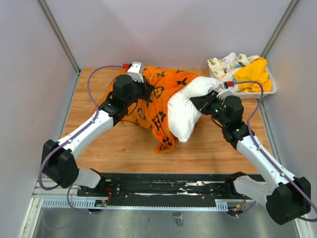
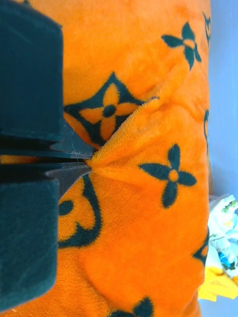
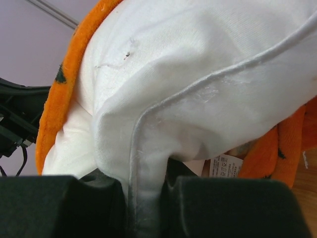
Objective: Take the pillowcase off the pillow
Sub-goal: Remove the pillow from the pillowcase.
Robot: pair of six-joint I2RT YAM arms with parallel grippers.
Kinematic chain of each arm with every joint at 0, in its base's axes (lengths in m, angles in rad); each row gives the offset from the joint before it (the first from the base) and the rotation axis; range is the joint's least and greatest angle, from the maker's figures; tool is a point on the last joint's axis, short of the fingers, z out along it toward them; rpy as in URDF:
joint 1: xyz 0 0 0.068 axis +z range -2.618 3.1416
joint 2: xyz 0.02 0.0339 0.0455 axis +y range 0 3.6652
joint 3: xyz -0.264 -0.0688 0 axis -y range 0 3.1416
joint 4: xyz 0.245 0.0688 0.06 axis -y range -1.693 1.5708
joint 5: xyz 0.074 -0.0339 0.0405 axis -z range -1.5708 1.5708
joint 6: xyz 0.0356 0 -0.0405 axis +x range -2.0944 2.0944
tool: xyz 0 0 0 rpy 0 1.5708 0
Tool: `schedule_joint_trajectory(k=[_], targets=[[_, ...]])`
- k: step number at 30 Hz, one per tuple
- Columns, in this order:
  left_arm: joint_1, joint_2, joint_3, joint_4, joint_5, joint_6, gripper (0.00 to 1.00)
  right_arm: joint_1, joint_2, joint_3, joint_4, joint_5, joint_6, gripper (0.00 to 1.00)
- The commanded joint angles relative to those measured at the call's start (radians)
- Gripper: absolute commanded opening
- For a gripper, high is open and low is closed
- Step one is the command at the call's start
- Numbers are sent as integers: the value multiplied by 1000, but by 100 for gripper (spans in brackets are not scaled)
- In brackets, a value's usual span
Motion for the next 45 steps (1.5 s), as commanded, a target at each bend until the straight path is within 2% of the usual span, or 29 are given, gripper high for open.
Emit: schedule_joint_trajectory(k=[1,8,11,13,17,18,19,20,21,22,26,32,36,38,42,45], targets=[[84,4,14,-20,-70,-5,0,-21,-44,68,38,-69,-31,1],[320,-22,14,-93,-147,-66,0,-214,-125,86,6,-228,69,1],[430,-23,8,-120,-110,-96,0,-309,-162,97,-7,-284,112,1],[476,-31,-1,-125,-97,-100,0,-341,-170,117,-20,-314,119,1],[484,-61,-29,-112,-96,-91,1,-347,-145,140,-18,-345,122,1],[484,-76,-47,-93,-69,-87,6,-347,-133,142,-16,-352,122,1],[484,-91,-67,-68,-37,-85,23,-347,-121,145,-17,-359,122,1],[484,-109,-91,-46,-12,-84,58,-347,-109,149,-23,-361,119,1],[484,-122,-108,-29,-6,-90,89,-347,-98,157,-32,-361,116,1],[484,-129,-116,-28,-12,-97,98,-349,-89,163,-39,-360,110,1],[500,-104,-111,-78,-51,-112,99,-386,-66,197,-70,-344,108,1],[515,-89,-189,-37,17,-159,99,-445,-37,189,-2,-394,180,1],[513,-87,-295,130,266,-189,95,-447,-11,173,38,-425,198,1],[482,-70,-323,195,323,-197,91,-444,5,168,59,-450,207,1],[356,-13,-279,156,234,-113,90,-415,31,182,54,-475,196,1],[331,24,-266,166,230,-124,88,-399,31,183,44,-468,182,1]])
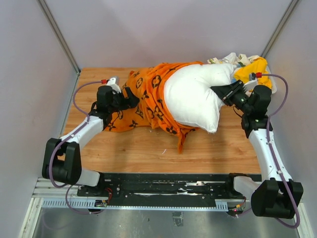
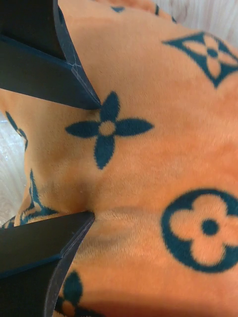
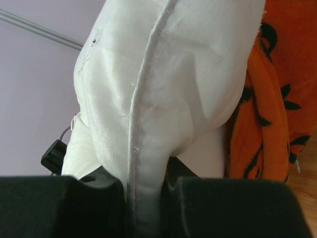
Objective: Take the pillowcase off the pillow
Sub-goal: Remove the pillow from the pillowcase.
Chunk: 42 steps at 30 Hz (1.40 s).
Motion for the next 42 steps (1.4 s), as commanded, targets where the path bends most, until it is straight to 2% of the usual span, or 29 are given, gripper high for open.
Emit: schedule_joint_trajectory(k=[1,2,3,4,6,7,10,14,18,21,27,29,31,32,33,34,35,36,38,42], targets=[[-35,41,44,68,8,17,87,22,-14,51,102,-31,4,1],[-33,45,47,60,-17,15,84,23,-19,56,87,-27,-14,1],[-33,48,51,45,-37,18,77,23,-24,62,65,-21,-31,1],[-31,50,54,33,-57,20,68,23,-31,68,45,-14,-44,1],[-21,53,55,19,-81,19,40,21,-44,69,25,3,-58,1],[-13,55,54,13,-88,15,32,21,-47,68,25,8,-59,1],[21,50,46,-11,-119,1,16,19,-46,70,24,11,-62,1],[108,19,26,-55,-206,-43,11,2,-41,80,22,6,-58,1],[189,-44,4,-124,-438,-109,7,-48,-35,109,18,-3,-56,1],[246,-119,-36,-137,-526,-147,1,-108,-16,144,8,-24,-50,1],[274,-311,-44,-243,-730,-186,0,-182,52,182,105,-57,47,1],[269,-418,-44,-251,-734,-166,0,-178,76,227,40,-25,14,1],[256,-528,-59,-202,-631,-120,0,-154,102,302,-55,24,-60,1],[243,-577,-65,-175,-576,-95,4,-134,120,339,-97,49,-93,1],[223,-614,-68,-145,-507,-70,20,-106,147,378,-131,62,-128,1],[196,-639,-67,-118,-449,-42,48,-78,181,418,-161,59,-166,1],[165,-653,-63,-94,-399,-11,90,-49,217,464,-190,47,-191,1],[128,-658,-53,-87,-378,9,98,-22,261,504,-211,27,-211,1],[72,-641,-25,-94,-374,39,99,27,328,560,-232,-10,-239,1],[63,-515,44,-161,-341,43,99,101,407,628,-275,-39,-303,1]])
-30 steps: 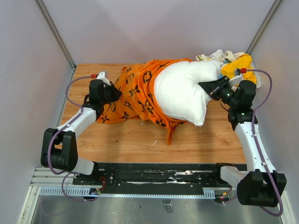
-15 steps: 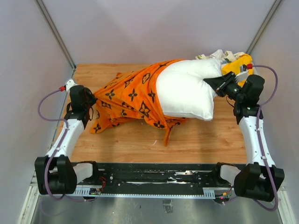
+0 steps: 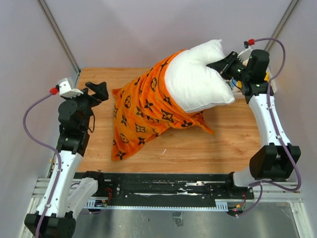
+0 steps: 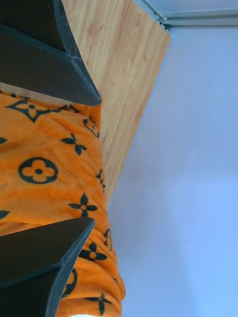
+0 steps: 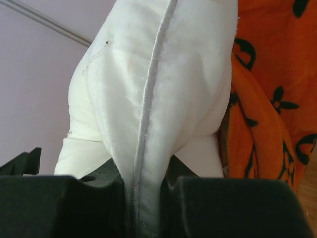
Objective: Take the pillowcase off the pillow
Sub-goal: Remove the pillow from the pillowcase.
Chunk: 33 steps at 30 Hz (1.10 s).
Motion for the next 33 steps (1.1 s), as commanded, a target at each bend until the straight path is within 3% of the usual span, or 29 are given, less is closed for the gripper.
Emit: schedule_joint_trajectory(k=[1,4,6,10,14,16,19,23,26,33], targets=[[-7,186,90,-83,80,70,99,90,57,104,-37,-5,-136,1],[-8,386,190,-146,233,86,99,152,116,238,-202,-11,-285,1],[-8,485,203,-127,261,63,99,187,146,293,-289,-5,-374,1],[-8,574,151,26,302,35,99,201,138,259,-292,-8,-394,1],[-7,673,175,33,294,52,99,202,102,203,-269,-10,-396,1],[-7,693,169,33,250,60,88,202,80,183,-258,-10,-397,1],[13,688,147,33,171,44,53,197,42,156,-250,7,-395,1],[114,680,112,38,164,-3,44,153,-29,114,-211,2,-351,1],[198,688,94,31,153,-27,12,73,-99,68,-156,-30,-290,1],[288,687,30,13,40,-92,6,-164,-247,-40,45,-86,-62,1]])
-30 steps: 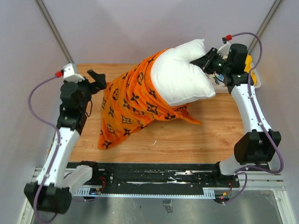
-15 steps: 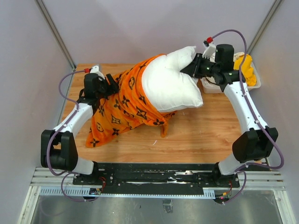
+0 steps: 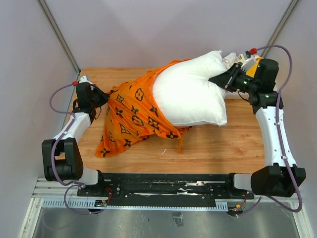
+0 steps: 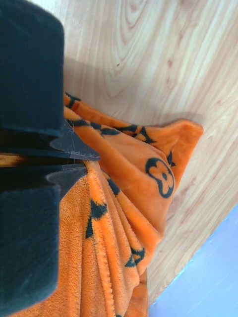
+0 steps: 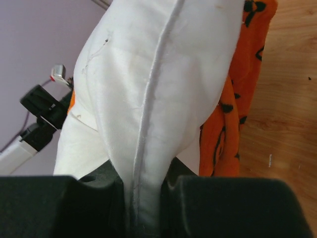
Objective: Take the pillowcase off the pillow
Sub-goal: Remove the pillow from the pillowcase.
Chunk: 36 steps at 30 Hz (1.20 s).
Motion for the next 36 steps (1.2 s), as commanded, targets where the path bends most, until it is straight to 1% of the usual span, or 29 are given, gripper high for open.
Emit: schedule_joint_trajectory(k=[1,4,5,6,7,9,10,11,12,14,16,17,21,25,29,30,31,32,33,36], targets=[[98,-5,-72,-25,-241,-21,5,-181,-128,-8,273,15,155,1],[106,-48,-105,-11,-275,-44,5,-185,-131,-4,257,9,140,1],[106,-70,-110,-8,-273,-43,7,-185,-128,-10,253,7,137,1],[106,-94,-114,1,-254,-33,11,-186,-124,-19,253,2,136,1],[106,-121,-122,18,-219,-19,26,-182,-119,-28,252,-6,131,1],[106,-182,-131,48,-140,10,73,-163,-111,-38,250,-21,112,1],[106,-210,-129,51,-113,19,89,-148,-107,-39,242,-23,91,1],[106,-241,-122,57,-76,33,98,-122,-102,-34,227,-20,64,1],[106,-268,-116,73,-18,48,99,-93,-97,-23,204,-10,33,1],[104,-300,-94,115,150,59,99,-12,-77,4,142,17,-33,1],[89,-295,-52,130,301,40,99,54,-43,29,116,27,-71,1],[63,-283,-22,115,309,51,99,85,-26,38,111,28,-85,1],[-70,-183,118,-17,189,177,99,177,35,59,102,28,-113,1],[-102,-22,205,-4,206,180,99,247,56,75,73,46,-158,1],[-148,142,306,-40,236,220,99,261,49,72,46,55,-181,1],[-168,172,323,-59,240,239,97,261,42,71,39,61,-188,1],[-188,198,329,-73,235,256,92,261,36,70,33,69,-195,1],[-204,216,327,-78,227,267,84,261,32,69,24,76,-201,1],[-215,228,312,-74,219,270,70,261,26,69,19,81,-208,1],[-218,232,240,-37,188,247,23,260,19,73,3,88,-219,1]])
